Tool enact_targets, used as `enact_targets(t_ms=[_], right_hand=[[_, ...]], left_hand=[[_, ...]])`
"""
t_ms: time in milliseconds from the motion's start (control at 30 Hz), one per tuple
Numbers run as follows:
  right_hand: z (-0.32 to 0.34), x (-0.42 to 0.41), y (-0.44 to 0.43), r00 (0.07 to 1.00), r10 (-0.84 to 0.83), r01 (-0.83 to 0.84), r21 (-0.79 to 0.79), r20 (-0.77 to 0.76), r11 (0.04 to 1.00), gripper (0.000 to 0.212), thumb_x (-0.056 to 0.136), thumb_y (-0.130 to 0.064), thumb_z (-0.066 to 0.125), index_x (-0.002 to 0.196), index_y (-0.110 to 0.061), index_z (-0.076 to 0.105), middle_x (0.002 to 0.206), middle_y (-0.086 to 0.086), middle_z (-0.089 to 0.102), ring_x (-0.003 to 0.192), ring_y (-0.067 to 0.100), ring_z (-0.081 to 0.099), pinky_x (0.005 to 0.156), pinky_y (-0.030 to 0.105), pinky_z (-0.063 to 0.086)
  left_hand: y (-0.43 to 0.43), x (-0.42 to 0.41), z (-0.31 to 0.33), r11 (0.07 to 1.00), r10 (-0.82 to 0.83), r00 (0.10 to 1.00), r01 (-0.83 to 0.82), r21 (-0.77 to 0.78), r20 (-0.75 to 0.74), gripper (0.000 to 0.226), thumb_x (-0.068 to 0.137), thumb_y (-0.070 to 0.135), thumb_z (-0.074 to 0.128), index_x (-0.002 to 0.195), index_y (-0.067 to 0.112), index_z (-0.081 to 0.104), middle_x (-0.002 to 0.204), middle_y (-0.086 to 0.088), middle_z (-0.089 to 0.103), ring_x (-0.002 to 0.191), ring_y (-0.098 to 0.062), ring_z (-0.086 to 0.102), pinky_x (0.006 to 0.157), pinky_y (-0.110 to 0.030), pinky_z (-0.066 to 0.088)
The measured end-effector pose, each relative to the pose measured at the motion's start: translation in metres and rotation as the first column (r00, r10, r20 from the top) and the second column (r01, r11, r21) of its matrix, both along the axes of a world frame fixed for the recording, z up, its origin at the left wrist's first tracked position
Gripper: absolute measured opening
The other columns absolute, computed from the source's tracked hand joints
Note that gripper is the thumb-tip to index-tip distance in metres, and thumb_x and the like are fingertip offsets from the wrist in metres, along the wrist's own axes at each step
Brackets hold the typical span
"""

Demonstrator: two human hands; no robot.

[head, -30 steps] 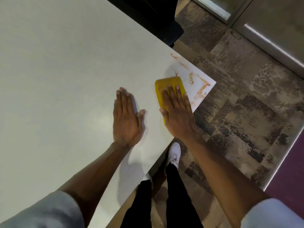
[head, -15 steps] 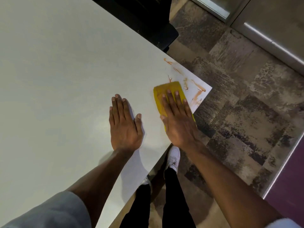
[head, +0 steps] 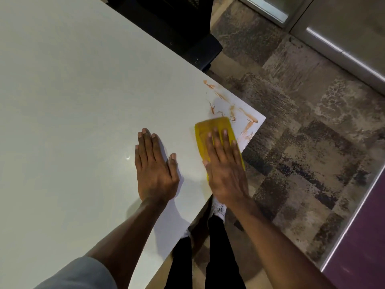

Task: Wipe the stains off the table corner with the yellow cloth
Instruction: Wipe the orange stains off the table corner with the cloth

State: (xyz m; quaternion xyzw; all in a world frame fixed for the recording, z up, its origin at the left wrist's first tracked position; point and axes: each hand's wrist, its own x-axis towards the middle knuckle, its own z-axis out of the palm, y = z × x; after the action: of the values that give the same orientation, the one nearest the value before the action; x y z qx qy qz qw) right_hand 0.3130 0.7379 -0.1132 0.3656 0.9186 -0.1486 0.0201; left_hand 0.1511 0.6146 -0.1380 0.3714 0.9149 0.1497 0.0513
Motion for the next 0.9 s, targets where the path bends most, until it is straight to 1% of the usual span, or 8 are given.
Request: enact_targets(t_ms=[100,200,300,400,567,667,800,900], right_hand=[[0.001,-0.005,0.008,0.999,-0.038,0.039,0.02,-0.005,0.999,0.066,0.117,-0.035,0.031,0.172,-0.012,0.003,0.182,0.01,-0.002,0.169,0.031,-0.008,0.136,0.055,0.014],[0.005,0.007,-0.032,0.997,-0.072,0.072,-0.011,-0.037,0.997,0.066,0.116,-0.031,0.034,0.172,-0.013,0.005,0.182,0.01,-0.001,0.17,0.031,-0.005,0.136,0.057,0.018],[0.005,0.021,-0.059,0.999,-0.052,0.051,-0.03,-0.016,0.998,0.067,0.116,-0.035,0.033,0.173,-0.014,0.004,0.183,0.008,-0.002,0.17,0.03,-0.005,0.136,0.056,0.019],[0.002,0.014,-0.027,0.997,-0.077,0.076,-0.027,-0.024,0.997,0.067,0.116,-0.033,0.032,0.172,-0.013,0.002,0.182,0.009,-0.004,0.169,0.03,-0.009,0.137,0.056,0.014],[-0.004,-0.016,0.014,0.963,-0.268,0.268,0.037,0.002,0.963,0.068,0.117,-0.038,0.029,0.171,-0.004,0.006,0.181,0.018,-0.001,0.169,0.036,-0.007,0.137,0.054,0.009],[-0.003,-0.007,-0.016,0.97,-0.236,0.236,0.009,-0.057,0.972,0.069,0.116,-0.036,0.034,0.171,-0.005,0.005,0.181,0.017,-0.001,0.169,0.033,-0.007,0.137,0.054,0.012],[-0.001,0.009,-0.063,0.984,-0.177,0.177,-0.007,-0.032,0.984,0.069,0.115,-0.036,0.032,0.172,-0.01,0.002,0.182,0.013,-0.004,0.17,0.03,-0.007,0.138,0.053,0.014],[-0.003,0.014,-0.04,0.99,-0.134,0.133,-0.017,-0.033,0.991,0.068,0.115,-0.037,0.031,0.172,-0.013,0.004,0.183,0.01,-0.002,0.17,0.027,-0.007,0.138,0.051,0.011]], left_hand=[[0.0,0.0,-0.002,1.0,-0.009,1.0,0.009,-0.006,-0.01,0.078,0.116,0.046,0.033,0.178,0.005,0.011,0.189,-0.012,0.003,0.177,-0.028,0.0,0.143,-0.049,0.011],[-0.001,0.001,-0.001,1.0,-0.008,1.0,0.008,-0.008,-0.009,0.077,0.116,0.046,0.033,0.178,0.004,0.012,0.189,-0.013,0.003,0.177,-0.029,0.0,0.143,-0.049,0.011],[0.0,0.0,0.001,1.0,-0.011,1.0,0.011,0.004,-0.01,0.077,0.116,0.045,0.034,0.177,0.003,0.013,0.189,-0.014,0.005,0.176,-0.03,0.001,0.143,-0.05,0.013],[0.0,0.001,0.0,1.0,-0.011,1.0,0.012,0.027,-0.026,0.076,0.116,0.043,0.036,0.176,0.001,0.017,0.188,-0.017,0.01,0.176,-0.032,0.006,0.142,-0.05,0.013],[0.0,0.0,0.0,1.0,-0.014,0.999,0.015,0.003,-0.035,0.077,0.115,0.043,0.038,0.176,0.0,0.017,0.187,-0.018,0.01,0.176,-0.032,0.006,0.143,-0.049,0.012],[0.001,0.0,0.003,1.0,-0.008,1.0,0.008,-0.003,-0.015,0.077,0.116,0.044,0.035,0.176,0.001,0.016,0.188,-0.017,0.009,0.176,-0.032,0.005,0.143,-0.05,0.011],[0.001,0.0,0.005,1.0,-0.01,1.0,0.01,-0.009,0.0,0.078,0.115,0.045,0.035,0.176,0.001,0.015,0.188,-0.017,0.007,0.176,-0.031,0.003,0.143,-0.051,0.011],[0.001,0.0,0.004,1.0,-0.014,1.0,0.014,-0.017,-0.006,0.078,0.115,0.046,0.032,0.177,0.001,0.014,0.188,-0.016,0.006,0.176,-0.03,0.001,0.143,-0.05,0.01]])
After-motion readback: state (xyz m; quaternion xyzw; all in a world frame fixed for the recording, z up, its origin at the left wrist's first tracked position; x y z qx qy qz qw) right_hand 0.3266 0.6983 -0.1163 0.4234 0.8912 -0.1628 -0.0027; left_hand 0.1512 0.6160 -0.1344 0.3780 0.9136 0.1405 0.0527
